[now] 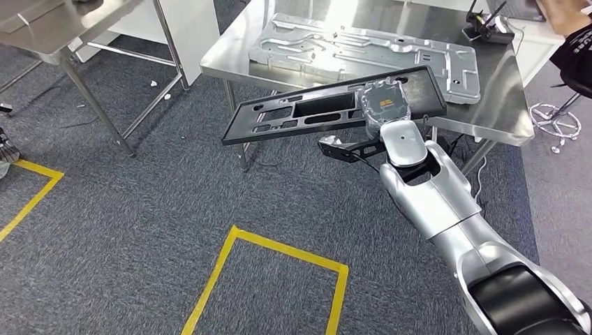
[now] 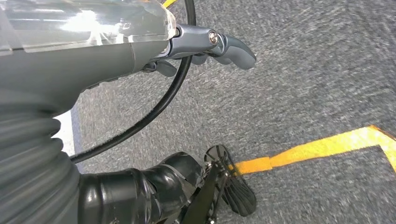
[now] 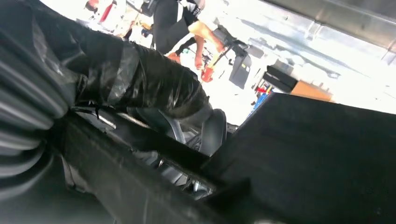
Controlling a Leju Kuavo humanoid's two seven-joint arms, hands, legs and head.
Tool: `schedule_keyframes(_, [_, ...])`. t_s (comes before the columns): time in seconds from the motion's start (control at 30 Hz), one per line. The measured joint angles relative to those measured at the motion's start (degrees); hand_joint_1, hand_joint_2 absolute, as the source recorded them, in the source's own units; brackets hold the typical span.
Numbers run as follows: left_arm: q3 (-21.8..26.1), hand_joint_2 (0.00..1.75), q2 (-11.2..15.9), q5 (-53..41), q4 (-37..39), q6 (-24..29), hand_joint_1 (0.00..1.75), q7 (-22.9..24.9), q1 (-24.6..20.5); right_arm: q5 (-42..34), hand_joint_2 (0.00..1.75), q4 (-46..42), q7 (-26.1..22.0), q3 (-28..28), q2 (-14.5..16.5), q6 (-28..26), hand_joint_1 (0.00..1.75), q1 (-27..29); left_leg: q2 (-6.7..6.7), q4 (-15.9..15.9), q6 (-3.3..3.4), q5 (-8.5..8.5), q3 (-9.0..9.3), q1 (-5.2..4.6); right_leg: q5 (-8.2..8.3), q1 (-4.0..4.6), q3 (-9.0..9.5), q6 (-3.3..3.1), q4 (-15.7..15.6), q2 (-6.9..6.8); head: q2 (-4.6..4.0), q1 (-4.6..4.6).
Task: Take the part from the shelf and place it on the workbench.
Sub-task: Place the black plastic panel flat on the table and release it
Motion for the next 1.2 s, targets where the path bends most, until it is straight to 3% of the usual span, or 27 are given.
schedule_keyframes(0.07, [0.0, 1.75, 0.0, 0.0, 0.0, 0.0, 0.0, 0.0, 0.0, 0.0, 1.75, 0.0, 0.0, 0.0, 0.0, 0.0, 1.75, 0.0, 0.17, 0.1, 0.02, -0.82, 0.73, 0.11, -2.4, -0.54, -4.65, 0.43, 7.6, -0.2, -0.01, 0.03])
schedule_keyframes(0.1, [0.0, 1.75, 0.0, 0.0, 0.0, 0.0, 0.0, 0.1, 0.0, 0.0, 1.75, 0.1, 0.0, 0.1, 0.0, 0.1, 1.75, 0.2, 0.23, 0.3, -0.18, -1.28, 1.12, 0.22, -2.71, -0.9, -6.71, 0.68, 10.4, -0.29, -0.01, 0.04])
schedule_keyframes(0.17, [0.0, 1.75, 0.0, 0.0, 0.0, 0.0, 0.0, 0.3, 0.0, -0.1, 1.75, 0.1, 0.0, 0.2, 0.0, 0.1, 1.75, 0.4, 0.26, 0.7, -0.67, -2.1, 1.92, 0.49, -0.84, -1.47, -8.07, 1.11, 10.8, -0.51, -0.01, 0.04])
schedule_keyframes(0.23, [0.0, 1.75, 0.0, 0.0, 0.0, 0.0, 0.0, 0.5, 0.1, -0.1, 1.75, 0.1, -0.1, 0.2, 0.0, 0.2, 1.75, 0.5, 0.26, 1.1, -1.31, -2.99, 2.8, 0.85, 3.39, -1.93, -6.0, 1.5, 5.1, -0.87, -0.01, 0.05])
schedule_keyframes(0.3, [0.0, 1.75, 0.0, 0.0, 0.0, 0.1, 0.0, 0.7, 0.2, -0.1, 1.75, 0.2, 0.0, 0.3, 0.0, 0.2, 1.75, 0.3, 0.27, 1.6, -2.29, -4.06, 3.44, 1.09, 5.81, -1.87, -3.43, 1.64, -0.8, -1.31, -0.01, 0.12])
schedule_keyframes(0.33, [0.0, 1.75, 0.1, 0.0, 0.0, 0.2, 0.0, 0.8, 0.1, -0.1, 1.75, 0.2, 0.0, 0.4, 0.0, 0.2, 1.75, 0.2, 0.32, 1.7, -2.83, -4.5, 3.69, 1.1, 6.0, -1.68, -2.67, 1.39, -2.6, -1.41, -0.01, 0.12])
schedule_keyframes(0.4, [0.1, 1.75, 0.1, -0.1, 0.0, 0.3, 0.0, 1.2, 0.0, -0.1, 1.75, 0.2, -0.1, 0.6, 0.0, 0.2, 1.75, 0.2, 0.45, 1.3, -3.74, -4.93, 4.3, 1.03, 5.0, -1.11, -2.3, 0.37, -3.1, -1.25, 0.0, 0.11])
schedule_keyframes(0.5, [0.1, 1.75, -0.1, 0.0, 0.0, 0.4, 0.0, 1.6, 0.0, -0.1, 1.75, 0.2, -0.2, 0.6, 0.1, 0.2, 1.75, 0.2, 0.56, 2.5, -4.53, -6.02, 4.73, 1.29, 4.13, -1.23, -0.32, -1.25, -3.8, -0.97, 0.0, -0.03])
schedule_keyframes(0.57, [0.1, 1.75, -0.1, 0.0, 0.0, 0.4, 0.0, 1.8, 0.0, -0.1, 1.75, 0.2, -0.3, 0.6, 0.1, 0.3, 1.75, 0.1, 0.51, 9.1, -4.58, -7.99, 1.25, 1.28, 3.26, -1.08, 1.58, -2.16, -4.5, -0.9, 0.0, -0.15])
schedule_keyframes(0.63, [0.2, 1.75, -0.1, 0.0, 0.0, 0.5, 0.0, 1.9, 0.0, -0.1, 1.75, 0.3, -0.3, 0.7, 0.2, 0.3, 1.75, 0.1, 0.46, 17.0, -4.44, -9.2, -4.64, 1.09, 2.13, -0.69, 3.22, -2.59, -4.8, -0.7, 0.0, -0.22])
schedule_keyframes(0.67, [0.2, 1.75, -0.1, 0.1, 0.0, 0.5, 0.0, 2.0, 0.0, -0.2, 1.75, 0.3, -0.3, 0.7, 0.2, 0.3, 1.75, 0.2, 0.45, 18.6, -4.27, -8.33, -6.81, 0.99, 1.45, -0.47, 4.07, -2.68, -4.8, -0.54, 0.0, -0.25])
schedule_keyframes(0.7, [0.3, 1.75, -0.2, 0.2, 0.0, 0.5, 0.0, 2.0, 0.1, -0.2, 1.75, 0.3, -0.4, 0.7, 0.2, 0.4, 1.75, 0.3, 0.43, 17.8, -3.98, -6.0, -7.87, 0.9, 0.69, -0.23, 5.03, -2.71, -4.8, -0.33, 0.0, -0.25])
schedule_keyframes(0.77, [0.3, 1.75, -0.2, 0.3, 0.0, 0.5, 0.0, 2.1, 0.3, -0.2, 1.75, 0.3, -0.5, 0.7, 0.2, 0.4, 1.75, 0.4, 0.23, 11.0, -2.98, 0.69, -7.12, 0.6, -1.01, 0.13, 6.99, -2.7, -4.9, 0.01, 0.0, -0.2])
schedule_keyframes(0.8, [0.3, 1.75, -0.2, 0.3, 0.0, 0.5, 0.0, 2.2, 0.3, -0.2, 1.75, 0.3, -0.5, 0.7, 0.2, 0.5, 1.75, 0.4, 0.09, 7.9, -2.45, 3.15, -6.23, 0.35, -1.78, 0.36, 7.64, -2.54, -4.9, 0.15, 0.0, -0.14])
schedule_keyframes(0.83, [0.4, 1.75, -0.2, 0.3, 0.0, 0.5, 0.0, 2.2, 0.4, -0.2, 1.75, 0.4, -0.4, 0.8, 0.3, 0.5, 1.75, 0.3, -0.01, 5.6, -2.0, 4.2, -5.4, 0.09, -2.35, 0.33, 7.97, -2.3, -4.9, 0.29, 0.0, -0.13])
schedule_keyframes(0.9, [0.4, 1.75, -0.2, 0.3, 0.0, 0.6, 0.0, 2.2, 0.2, -0.2, 1.75, 0.5, -0.4, 0.8, 0.3, 0.6, 1.75, 0.1, -0.08, 4.0, -1.61, 3.37, -4.48, -0.38, -2.87, 0.17, 8.05, -1.69, -5.2, 0.47, 0.0, -0.09])
schedule_keyframes(0.97, [0.4, 1.75, -0.2, 0.3, 0.0, 0.8, 0.0, 2.3, -0.1, -0.2, 1.75, 0.5, -0.5, 0.9, 0.4, 0.7, 1.75, 0.2, -0.05, 2.7, -1.43, 2.42, -3.67, -0.24, -3.38, -0.02, 8.25, -1.12, -5.4, 0.37, 0.0, -0.07])
schedule_keyframes(1.03, [0.4, 1.75, -0.3, 0.3, 0.0, 1.1, 0.0, 2.2, -0.1, -0.2, 1.75, 0.4, -0.6, 0.9, 0.4, 0.7, 1.75, 0.2, 0.01, 1.9, -1.07, 1.95, -2.73, 0.13, -5.03, -0.09, 6.71, -0.61, -2.0, -0.01, 0.0, 0.01])
schedule_keyframes(1.13, [0.4, 1.75, -0.3, 0.3, 0.0, 1.2, 0.0, 2.2, 0.0, -0.3, 1.75, 0.5, -0.7, 0.9, 0.4, 0.7, 1.75, 0.3, 0.05, 1.7, -0.81, 1.06, -1.76, 0.18, -8.23, -0.52, -1.14, -0.01, 9.7, -0.34, 0.0, 0.06])
schedule_keyframes(1.17, [0.4, 1.75, -0.3, 0.3, 0.0, 1.2, 0.0, 2.2, -0.1, -0.3, 1.75, 0.5, -0.7, 1.0, 0.4, 0.7, 1.75, 0.4, 0.02, 1.8, -0.83, 0.71, -1.43, 0.18, -7.84, -0.65, -3.39, 0.14, 11.9, -0.37, 0.0, 0.06])
schedule_keyframes(1.2, [0.4, 1.75, -0.3, 0.3, 0.0, 1.2, 0.0, 2.1, -0.1, -0.3, 1.75, 0.6, -0.7, 1.0, 0.4, 0.8, 1.75, 0.4, -0.04, 1.8, -0.87, 0.35, -0.97, 0.17, -6.03, -0.73, -4.55, 0.19, 11.7, -0.42, 0.0, 0.06])
